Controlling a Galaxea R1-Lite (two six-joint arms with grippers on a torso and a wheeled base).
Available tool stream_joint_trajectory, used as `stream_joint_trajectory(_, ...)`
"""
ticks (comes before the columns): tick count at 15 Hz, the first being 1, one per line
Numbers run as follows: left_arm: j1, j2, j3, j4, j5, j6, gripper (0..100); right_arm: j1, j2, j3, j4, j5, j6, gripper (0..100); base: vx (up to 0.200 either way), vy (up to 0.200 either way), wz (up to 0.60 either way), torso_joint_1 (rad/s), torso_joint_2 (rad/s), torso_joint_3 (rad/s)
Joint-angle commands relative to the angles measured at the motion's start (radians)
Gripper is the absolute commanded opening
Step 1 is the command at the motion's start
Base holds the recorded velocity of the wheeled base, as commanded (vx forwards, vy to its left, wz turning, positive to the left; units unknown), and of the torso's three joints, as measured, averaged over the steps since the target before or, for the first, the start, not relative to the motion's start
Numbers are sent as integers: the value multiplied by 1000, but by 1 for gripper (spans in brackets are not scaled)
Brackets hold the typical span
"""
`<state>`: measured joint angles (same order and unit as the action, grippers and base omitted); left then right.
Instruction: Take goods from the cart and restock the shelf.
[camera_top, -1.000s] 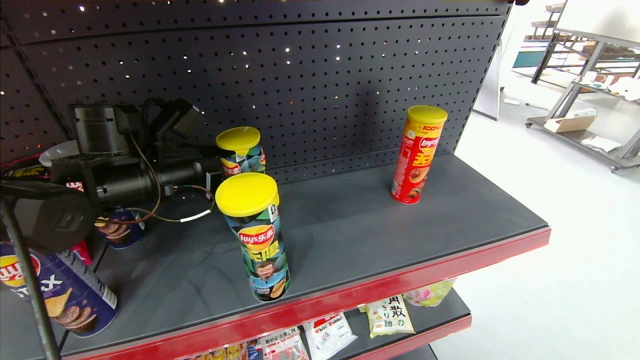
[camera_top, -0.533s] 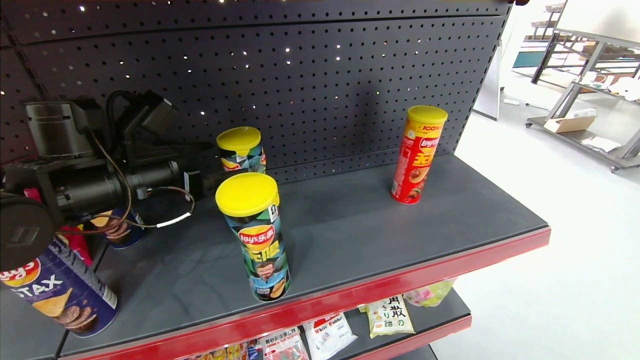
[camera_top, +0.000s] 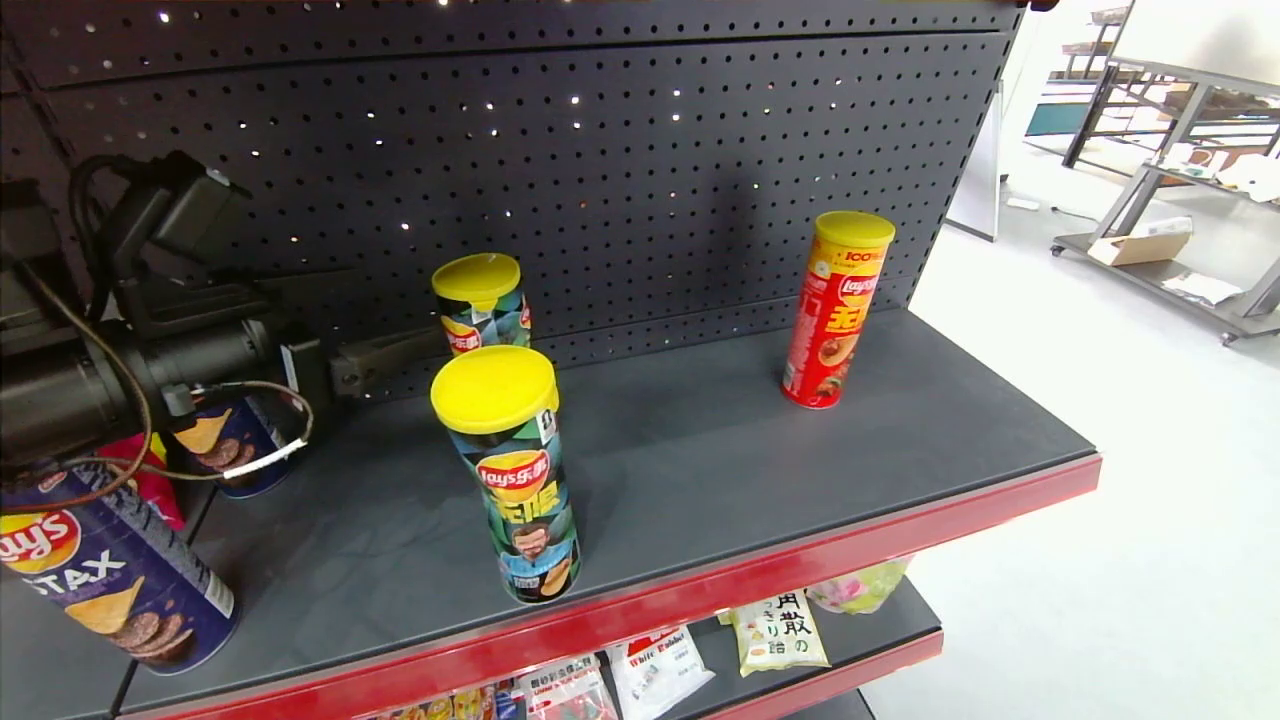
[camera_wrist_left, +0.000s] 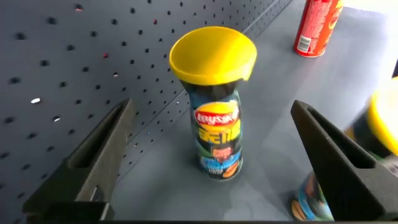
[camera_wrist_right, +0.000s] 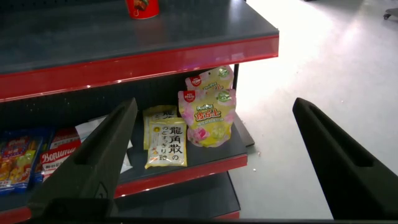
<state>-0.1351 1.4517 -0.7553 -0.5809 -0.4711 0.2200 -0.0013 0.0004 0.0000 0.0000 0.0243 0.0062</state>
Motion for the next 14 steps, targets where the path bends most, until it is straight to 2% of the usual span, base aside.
stream_joint_trajectory(1, 8, -76, 25, 13, 0, -5, 100, 0, 0, 0, 0, 0, 0, 100, 0, 0, 0, 0, 0, 0)
stream_joint_trajectory(2, 8, -88, 27, 18, 0, -8, 100, 0, 0, 0, 0, 0, 0, 100, 0, 0, 0, 0, 0, 0)
stream_joint_trajectory(4, 11, -162, 53, 33, 0, -37, 100, 0, 0, 0, 0, 0, 0, 100, 0, 0, 0, 0, 0, 0)
stream_joint_trajectory(6, 23, -255, 91, 85, 0, -56, 100, 0, 0, 0, 0, 0, 0, 100, 0, 0, 0, 0, 0, 0)
stream_joint_trajectory(10, 37, -501, 114, 352, 2, -57, 100, 0, 0, 0, 0, 0, 1, 100, 0, 0, 0, 0, 0, 0)
stream_joint_trajectory(12, 37, -617, 114, 452, 3, -57, 100, 0, 0, 0, 0, 0, 0, 100, 0, 0, 0, 0, 0, 0)
stream_joint_trajectory(13, 38, -692, 123, 493, 14, -56, 100, 0, 0, 0, 0, 0, 0, 100, 0, 0, 0, 0, 0, 0)
stream_joint_trajectory(14, 52, -760, 139, 516, 60, -56, 100, 0, 0, 0, 0, 0, 0, 100, 0, 0, 0, 0, 0, 0)
